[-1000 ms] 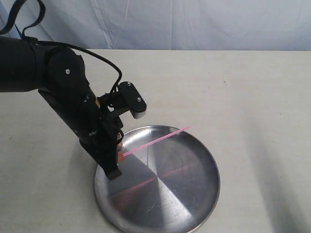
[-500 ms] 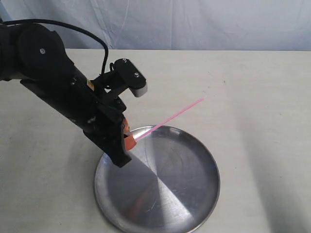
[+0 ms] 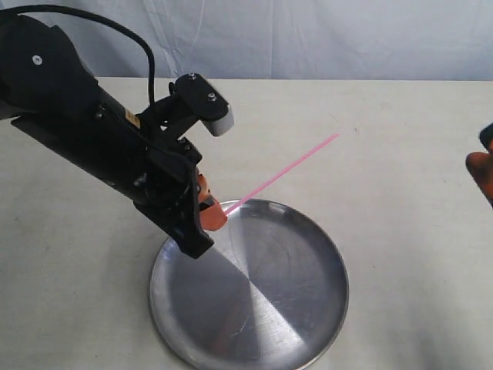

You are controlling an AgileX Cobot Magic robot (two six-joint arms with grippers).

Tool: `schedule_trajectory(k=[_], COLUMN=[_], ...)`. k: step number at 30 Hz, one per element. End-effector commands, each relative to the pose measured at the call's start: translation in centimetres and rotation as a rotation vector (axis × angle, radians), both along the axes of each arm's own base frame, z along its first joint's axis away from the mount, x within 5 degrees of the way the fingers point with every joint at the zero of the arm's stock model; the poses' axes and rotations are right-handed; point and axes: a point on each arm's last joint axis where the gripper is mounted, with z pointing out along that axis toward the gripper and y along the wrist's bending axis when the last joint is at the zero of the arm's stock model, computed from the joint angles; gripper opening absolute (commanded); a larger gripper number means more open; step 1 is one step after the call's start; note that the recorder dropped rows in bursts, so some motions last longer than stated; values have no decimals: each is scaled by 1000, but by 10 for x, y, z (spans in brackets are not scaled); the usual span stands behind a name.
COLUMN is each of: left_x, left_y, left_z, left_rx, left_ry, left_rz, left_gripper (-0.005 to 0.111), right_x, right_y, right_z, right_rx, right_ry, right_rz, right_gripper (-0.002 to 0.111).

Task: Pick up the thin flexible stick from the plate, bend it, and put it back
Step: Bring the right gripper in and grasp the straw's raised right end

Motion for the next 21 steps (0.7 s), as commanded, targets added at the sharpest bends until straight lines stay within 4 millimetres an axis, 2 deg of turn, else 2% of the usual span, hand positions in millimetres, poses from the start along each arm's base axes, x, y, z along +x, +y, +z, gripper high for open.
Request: schedule_trajectory(k=[1,8,12,21], left_x=[-8,-14,-15,-27], left_y=[0,-3,-6,-16], left_z=[13,23,25,27], left_rx=[-59,-147,-179,-201], left_ry=[-9,-2,7,7], left_rz=[-19,-47,-67,-135], left_gripper=[0,0,0,0], right_x=[20,50,61,68], right_y=[8,12,15,16], right_z=[12,20,17,11], right_rx=[-57,-72,-64,-50], right_ry=[24,49,76,81], right_rz=[136,249,308,343], right_gripper=[67,67,67,67])
